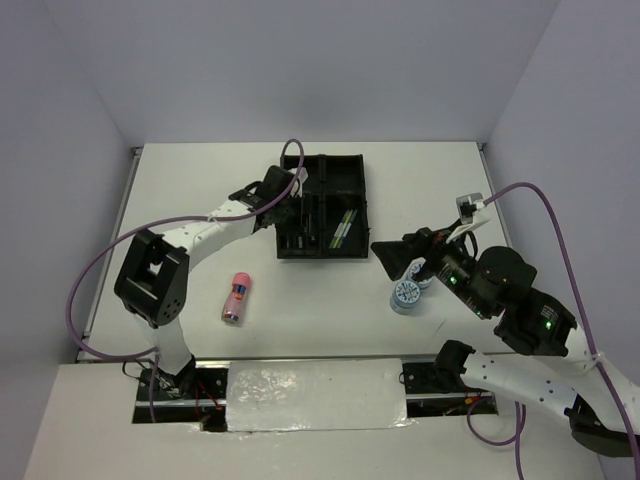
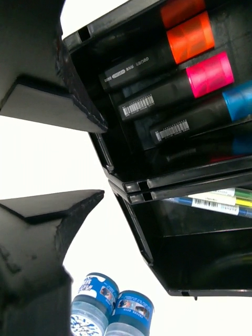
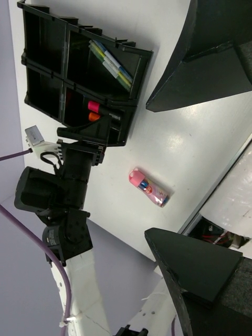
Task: Sort the stationery into containers
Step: Place the pen in the storage box, then pick up the stationery from the center of the board.
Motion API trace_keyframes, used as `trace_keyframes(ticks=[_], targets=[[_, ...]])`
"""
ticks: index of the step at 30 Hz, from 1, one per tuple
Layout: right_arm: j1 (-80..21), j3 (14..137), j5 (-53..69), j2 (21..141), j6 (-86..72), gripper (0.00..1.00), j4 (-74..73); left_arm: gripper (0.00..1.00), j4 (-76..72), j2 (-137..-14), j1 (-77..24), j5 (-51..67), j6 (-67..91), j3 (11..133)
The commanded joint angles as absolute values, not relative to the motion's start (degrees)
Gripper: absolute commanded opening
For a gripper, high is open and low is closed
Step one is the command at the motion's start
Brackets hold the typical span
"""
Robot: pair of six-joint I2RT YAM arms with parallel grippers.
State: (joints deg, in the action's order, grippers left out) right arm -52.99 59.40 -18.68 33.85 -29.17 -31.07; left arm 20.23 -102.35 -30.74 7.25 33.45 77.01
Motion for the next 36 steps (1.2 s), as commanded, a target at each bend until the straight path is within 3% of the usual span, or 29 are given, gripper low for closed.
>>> trace_keyframes(ticks=[1,5,11,17,24,33,36], targets=[[-52.74,59.15,-18.63,34.1,-28.57,1.0,-29.88,0.6,19.08,-101.17,-30.94,9.57,34.36,77.87],[-52.82,59.76,-18.72,34.98,-27.78,1.0,-29.88,0.69,20.03,-94.07,-30.85,8.02,34.89,79.0],[-52.65,61.52,-18.11,38.75,-26.98,1.0,-33.92,0.99,34.08,-83.96,-30.76,-9.97,31.47,80.08],[-52.47,64.07,-18.73,44.82,-28.39,1.0,-41.92,0.99,46.31,-73.49,-29.97,-23.46,36.11,66.99],[-52.29,60.3,-9.95,42.63,-27.77,1.0,-37.8,0.99,37.89,-65.22,-29.88,-14.71,40.43,45.98],[-52.21,57.22,-6.24,36.74,-27.6,1.0,-37.88,0.97,33.41,-74.52,-30.23,-17.14,43.24,41.67],[-52.29,56.95,-6.33,34.98,-27.33,1.0,-37.71,0.85,30.95,-77.07,-30.23,-16.35,43.68,39.99]])
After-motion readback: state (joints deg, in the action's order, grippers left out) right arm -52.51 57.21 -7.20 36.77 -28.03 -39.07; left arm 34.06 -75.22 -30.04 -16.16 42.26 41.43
